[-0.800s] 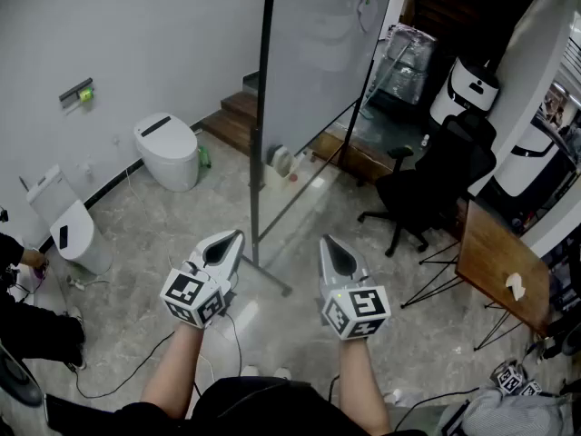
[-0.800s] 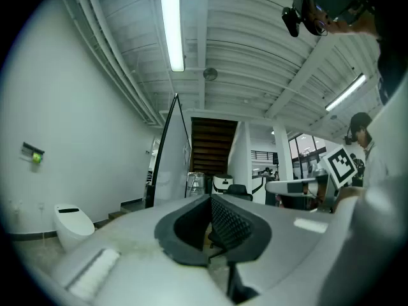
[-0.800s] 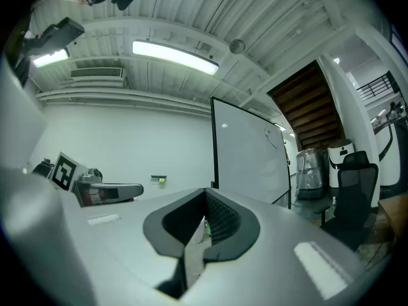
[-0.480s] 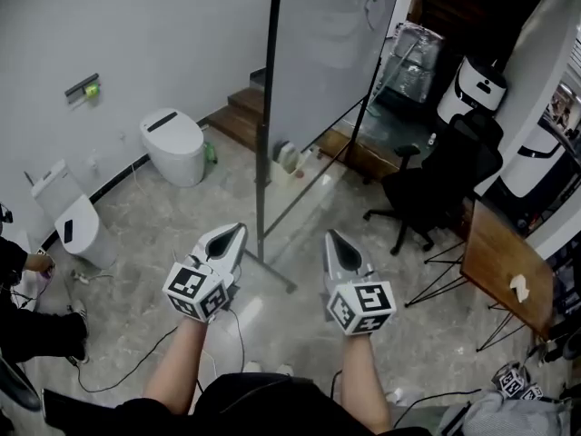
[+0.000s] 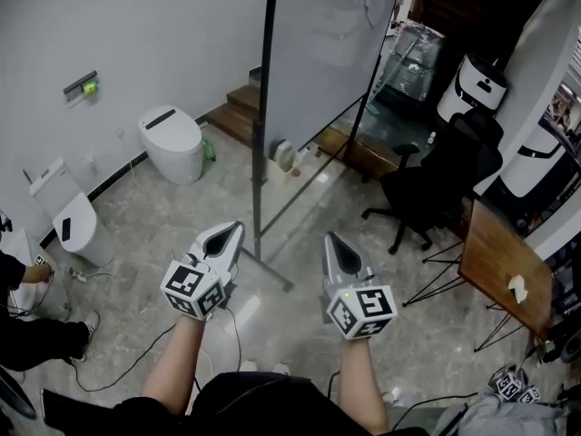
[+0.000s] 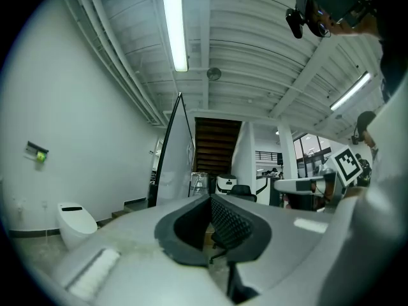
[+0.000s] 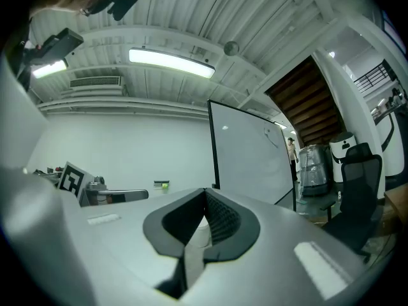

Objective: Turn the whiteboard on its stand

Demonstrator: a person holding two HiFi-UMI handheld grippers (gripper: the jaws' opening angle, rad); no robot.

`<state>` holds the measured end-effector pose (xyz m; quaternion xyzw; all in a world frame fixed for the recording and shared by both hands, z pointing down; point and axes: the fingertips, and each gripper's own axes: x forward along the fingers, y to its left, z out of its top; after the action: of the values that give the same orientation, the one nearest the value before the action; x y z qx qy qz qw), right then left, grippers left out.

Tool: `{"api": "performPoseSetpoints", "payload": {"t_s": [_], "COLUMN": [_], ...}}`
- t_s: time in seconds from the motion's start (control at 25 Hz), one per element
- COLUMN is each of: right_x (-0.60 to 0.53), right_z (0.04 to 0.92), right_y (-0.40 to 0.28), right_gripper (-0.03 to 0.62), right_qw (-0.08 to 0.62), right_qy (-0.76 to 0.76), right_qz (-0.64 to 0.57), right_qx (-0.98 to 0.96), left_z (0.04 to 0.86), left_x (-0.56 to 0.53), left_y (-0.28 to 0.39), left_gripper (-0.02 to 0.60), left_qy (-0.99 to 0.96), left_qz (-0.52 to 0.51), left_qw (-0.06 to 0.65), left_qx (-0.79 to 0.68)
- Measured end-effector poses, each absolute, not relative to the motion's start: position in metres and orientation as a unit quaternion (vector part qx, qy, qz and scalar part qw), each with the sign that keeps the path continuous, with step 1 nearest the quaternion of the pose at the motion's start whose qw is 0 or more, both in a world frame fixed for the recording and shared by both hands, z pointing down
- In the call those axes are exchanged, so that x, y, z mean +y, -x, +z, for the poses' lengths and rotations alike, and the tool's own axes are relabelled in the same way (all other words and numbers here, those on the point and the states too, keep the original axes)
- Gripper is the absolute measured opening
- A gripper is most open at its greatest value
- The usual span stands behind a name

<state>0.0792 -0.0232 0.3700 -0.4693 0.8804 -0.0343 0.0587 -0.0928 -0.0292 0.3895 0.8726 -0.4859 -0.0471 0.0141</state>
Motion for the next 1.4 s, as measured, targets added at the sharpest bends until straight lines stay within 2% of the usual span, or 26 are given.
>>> {"api": "performPoseSetpoints", "payload": {"t_s": [0.72, 1.4], "right_x": [-0.026, -0.036], "right_z": [0.389, 0.393], "right_y": [-0.139, -0.152], "right_gripper": [0.008, 0.008], "right_qw": [0.069, 0.077], "right_qy": [0.480, 0.449], "right_qz": [-0.051, -0.056], "right_qx": [0.873, 0.889], "left_z": [0.407, 0.405], "left_x": [-0.028, -0.036], "left_y": [0.059, 0.053], "left_gripper": [0.003, 0.003], "left_qy": [-0.871, -0.860], "left_qz": [-0.037, -0.018], "left_qw": [0.024, 0.010], "left_qx": [-0.489, -0.511]}}
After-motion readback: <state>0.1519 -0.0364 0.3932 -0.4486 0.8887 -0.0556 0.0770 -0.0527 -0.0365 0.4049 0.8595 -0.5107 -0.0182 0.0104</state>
